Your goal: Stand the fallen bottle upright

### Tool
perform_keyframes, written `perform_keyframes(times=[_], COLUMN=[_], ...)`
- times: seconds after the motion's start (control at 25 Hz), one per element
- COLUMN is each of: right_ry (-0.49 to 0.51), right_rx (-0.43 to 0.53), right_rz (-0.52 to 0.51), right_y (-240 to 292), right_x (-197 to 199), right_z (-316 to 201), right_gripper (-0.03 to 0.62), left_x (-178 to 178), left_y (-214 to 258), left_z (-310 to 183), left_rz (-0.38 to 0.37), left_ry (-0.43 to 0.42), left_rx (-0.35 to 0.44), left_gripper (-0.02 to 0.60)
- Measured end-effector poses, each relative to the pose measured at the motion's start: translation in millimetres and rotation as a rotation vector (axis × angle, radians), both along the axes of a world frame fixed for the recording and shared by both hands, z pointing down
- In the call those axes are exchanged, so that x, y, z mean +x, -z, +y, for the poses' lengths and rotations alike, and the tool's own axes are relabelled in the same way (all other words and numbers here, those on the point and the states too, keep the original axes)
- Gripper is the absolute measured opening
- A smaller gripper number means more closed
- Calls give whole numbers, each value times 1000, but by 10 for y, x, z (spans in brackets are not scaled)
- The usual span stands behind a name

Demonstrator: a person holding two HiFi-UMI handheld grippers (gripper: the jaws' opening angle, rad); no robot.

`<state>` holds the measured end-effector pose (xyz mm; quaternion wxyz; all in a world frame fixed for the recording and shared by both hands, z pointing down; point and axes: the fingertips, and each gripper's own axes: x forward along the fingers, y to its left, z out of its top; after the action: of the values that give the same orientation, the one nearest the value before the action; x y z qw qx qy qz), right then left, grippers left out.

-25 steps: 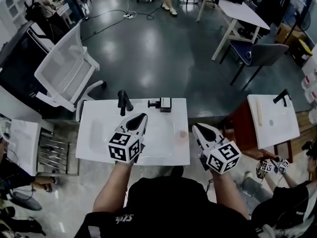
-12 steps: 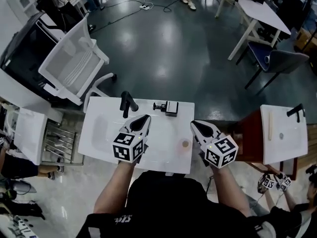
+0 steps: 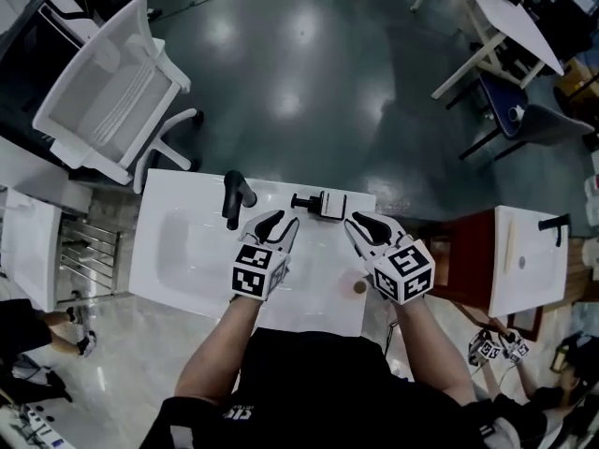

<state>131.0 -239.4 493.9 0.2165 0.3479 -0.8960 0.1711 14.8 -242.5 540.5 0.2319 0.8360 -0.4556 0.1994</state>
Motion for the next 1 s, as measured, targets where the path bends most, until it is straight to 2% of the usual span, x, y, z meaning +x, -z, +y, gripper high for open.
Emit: perform_keyframes(times=[0.2, 0.56, 0.76, 1.0], right_ry=[17, 41, 23, 23], right_rx=[-45, -110, -146, -140], right_rz=[95, 210, 250, 289], right_y=[-369, -956, -1169, -1209], right_x=[-136, -263, -255, -232], right_z=[-237, -465, -496, -474], right_gripper=[124, 206, 262, 270], left_x=[20, 38, 27, 111], left_y=[-530, -1151, -1343, -1366], left_z=[-218, -526, -576, -596], left_rz=[-11, -105, -193, -217], left_ry=[-19, -90, -115, -112], left_rx=[-52, -82, -94, -86], left_gripper=[178, 179, 144, 86])
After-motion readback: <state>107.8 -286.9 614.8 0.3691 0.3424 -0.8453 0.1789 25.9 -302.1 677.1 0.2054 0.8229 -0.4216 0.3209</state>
